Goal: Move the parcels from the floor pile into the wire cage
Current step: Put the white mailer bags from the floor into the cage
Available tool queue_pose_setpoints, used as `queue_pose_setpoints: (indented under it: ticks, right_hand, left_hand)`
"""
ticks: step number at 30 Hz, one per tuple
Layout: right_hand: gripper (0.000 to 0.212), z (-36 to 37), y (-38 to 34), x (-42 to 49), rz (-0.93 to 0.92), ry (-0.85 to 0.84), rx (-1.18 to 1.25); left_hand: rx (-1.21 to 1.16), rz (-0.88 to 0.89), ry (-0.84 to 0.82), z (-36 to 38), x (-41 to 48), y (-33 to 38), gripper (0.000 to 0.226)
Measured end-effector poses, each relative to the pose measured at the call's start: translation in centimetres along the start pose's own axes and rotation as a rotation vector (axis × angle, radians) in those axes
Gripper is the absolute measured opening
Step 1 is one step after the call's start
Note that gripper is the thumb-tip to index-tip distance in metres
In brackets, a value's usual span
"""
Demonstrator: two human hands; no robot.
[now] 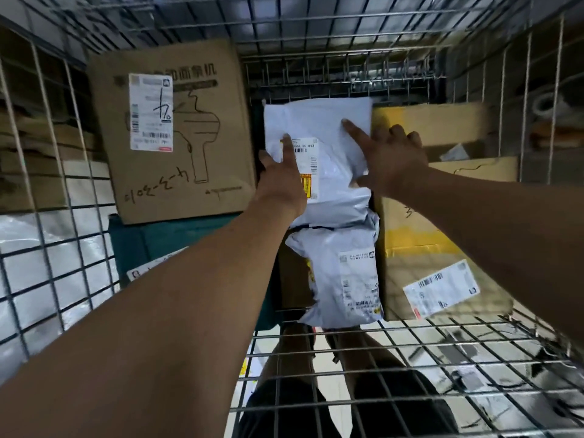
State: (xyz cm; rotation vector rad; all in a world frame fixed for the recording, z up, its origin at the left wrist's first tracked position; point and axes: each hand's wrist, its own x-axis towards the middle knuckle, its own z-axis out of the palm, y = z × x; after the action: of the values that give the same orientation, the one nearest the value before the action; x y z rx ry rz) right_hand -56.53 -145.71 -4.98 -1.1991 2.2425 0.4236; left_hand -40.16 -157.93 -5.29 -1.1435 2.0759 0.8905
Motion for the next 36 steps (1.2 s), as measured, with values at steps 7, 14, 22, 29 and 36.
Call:
queue_pose_setpoints:
  ticks: [7, 14, 22, 29, 36]
  right_hand:
    - [0.099, -4.8, -4.0, -4.8, 0.016, 0.068, 0.170]
    - [0.081, -10.9, -11.2, -10.1, -0.221, 0.072, 0.278]
    - [0.061, -15.7, -20.5, -17.7, -0.485, 0.094, 0.197]
    - [0.054, -18.9, -30.7, -27.2, -0.722, 0.167, 0.194]
    - [0.041, -18.4, -41.0, -38.7, -0.883, 0.209, 0.255]
  left_hand:
    - [-0.119, 0.110, 0.219, -2.4, -5.6, -1.2, 0.095]
    - [-0.077, 0.214, 0.302, -7.9, -12.7, -5.2, 0.092]
    - [-0.208, 0.066, 0.404, -13.0, -25.3, -12.2, 0.090]
    - [-0.418, -0.067, 0.758, -12.3, -39.2, -20.6, 0.081]
    - [-0.582, -0.214, 0.938, -5.1, -51.5, -30.0, 0.063]
